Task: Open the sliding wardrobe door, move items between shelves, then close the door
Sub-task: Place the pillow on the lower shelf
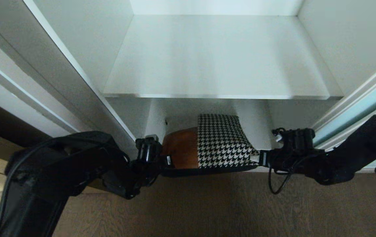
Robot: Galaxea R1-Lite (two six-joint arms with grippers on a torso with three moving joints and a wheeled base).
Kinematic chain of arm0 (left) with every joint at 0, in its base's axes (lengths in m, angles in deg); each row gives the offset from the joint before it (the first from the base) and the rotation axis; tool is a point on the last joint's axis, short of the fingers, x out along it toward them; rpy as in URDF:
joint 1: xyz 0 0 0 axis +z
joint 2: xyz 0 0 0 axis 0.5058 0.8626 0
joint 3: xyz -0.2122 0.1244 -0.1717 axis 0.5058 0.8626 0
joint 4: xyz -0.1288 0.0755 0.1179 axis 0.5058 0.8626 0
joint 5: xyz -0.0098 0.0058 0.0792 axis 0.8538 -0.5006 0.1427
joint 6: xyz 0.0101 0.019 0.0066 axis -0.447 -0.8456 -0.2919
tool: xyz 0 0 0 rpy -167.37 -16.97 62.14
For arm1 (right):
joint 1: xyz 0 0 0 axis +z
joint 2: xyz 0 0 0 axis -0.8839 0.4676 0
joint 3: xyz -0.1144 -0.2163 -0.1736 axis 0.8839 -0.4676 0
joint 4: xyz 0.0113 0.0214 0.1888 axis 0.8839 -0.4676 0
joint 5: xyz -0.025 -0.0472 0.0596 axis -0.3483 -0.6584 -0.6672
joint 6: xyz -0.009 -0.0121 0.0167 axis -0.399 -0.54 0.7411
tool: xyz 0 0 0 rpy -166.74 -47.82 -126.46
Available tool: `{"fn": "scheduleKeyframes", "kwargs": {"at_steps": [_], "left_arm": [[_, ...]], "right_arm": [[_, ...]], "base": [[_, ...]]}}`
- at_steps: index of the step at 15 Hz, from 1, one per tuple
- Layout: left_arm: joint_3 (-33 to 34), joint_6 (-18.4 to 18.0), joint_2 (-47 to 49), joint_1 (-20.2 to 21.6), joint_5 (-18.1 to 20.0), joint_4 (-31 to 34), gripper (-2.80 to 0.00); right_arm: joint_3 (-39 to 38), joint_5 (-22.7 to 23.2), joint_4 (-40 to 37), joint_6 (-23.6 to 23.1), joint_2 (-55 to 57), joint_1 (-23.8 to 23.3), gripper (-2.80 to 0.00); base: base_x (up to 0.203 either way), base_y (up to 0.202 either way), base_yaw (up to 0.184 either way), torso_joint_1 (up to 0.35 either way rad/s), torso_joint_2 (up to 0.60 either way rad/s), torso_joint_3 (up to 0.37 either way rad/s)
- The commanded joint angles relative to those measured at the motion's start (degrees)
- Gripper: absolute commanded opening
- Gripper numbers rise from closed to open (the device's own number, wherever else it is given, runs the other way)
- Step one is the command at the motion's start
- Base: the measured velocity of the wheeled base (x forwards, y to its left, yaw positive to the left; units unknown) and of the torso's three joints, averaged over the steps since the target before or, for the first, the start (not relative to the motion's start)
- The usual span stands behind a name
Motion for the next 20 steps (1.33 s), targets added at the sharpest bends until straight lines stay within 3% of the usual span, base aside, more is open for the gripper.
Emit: {"fn": "scheduleKeyframes", "kwargs": {"at_steps": [1, 8, 11, 16, 20], "left_arm": [[-1.9, -0.1, 5.2, 0.3, -0.1, 0.7, -2.8], [-12.9, 0.3, 7.3, 2.0, -1.1, 9.8, -2.8], [-19.0, -0.1, 9.9, 2.6, -3.2, 11.5, -2.8], [-30.0, -4.1, 14.3, 3.5, -4.2, 13.9, -2.8], [-36.3, -5.8, 17.3, 3.7, -7.3, 13.6, -2.8]], "right_arm": [[0.2, -0.8, 0.5, -0.3, 6.3, -0.2, -2.8], [9.1, -3.6, -2.0, -0.3, 10.5, 0.1, -2.8], [15.2, -8.0, -4.3, -1.0, 14.4, 0.7, -2.8], [28.6, -14.4, -11.1, -3.7, 19.0, 1.0, -2.8], [36.7, -21.0, -12.0, -8.3, 23.4, 1.1, -2.8]], "base": [[0.0, 0.0, 0.0, 0.0, 0.0, 0.0], [0.0, 0.0, 0.0, 0.0, 0.0, 0.0], [0.0, 0.0, 0.0, 0.0, 0.0, 0.0], [0.0, 0.0, 0.0, 0.0, 0.0, 0.0], [0.0, 0.0, 0.0, 0.0, 0.0, 0.0]]}}
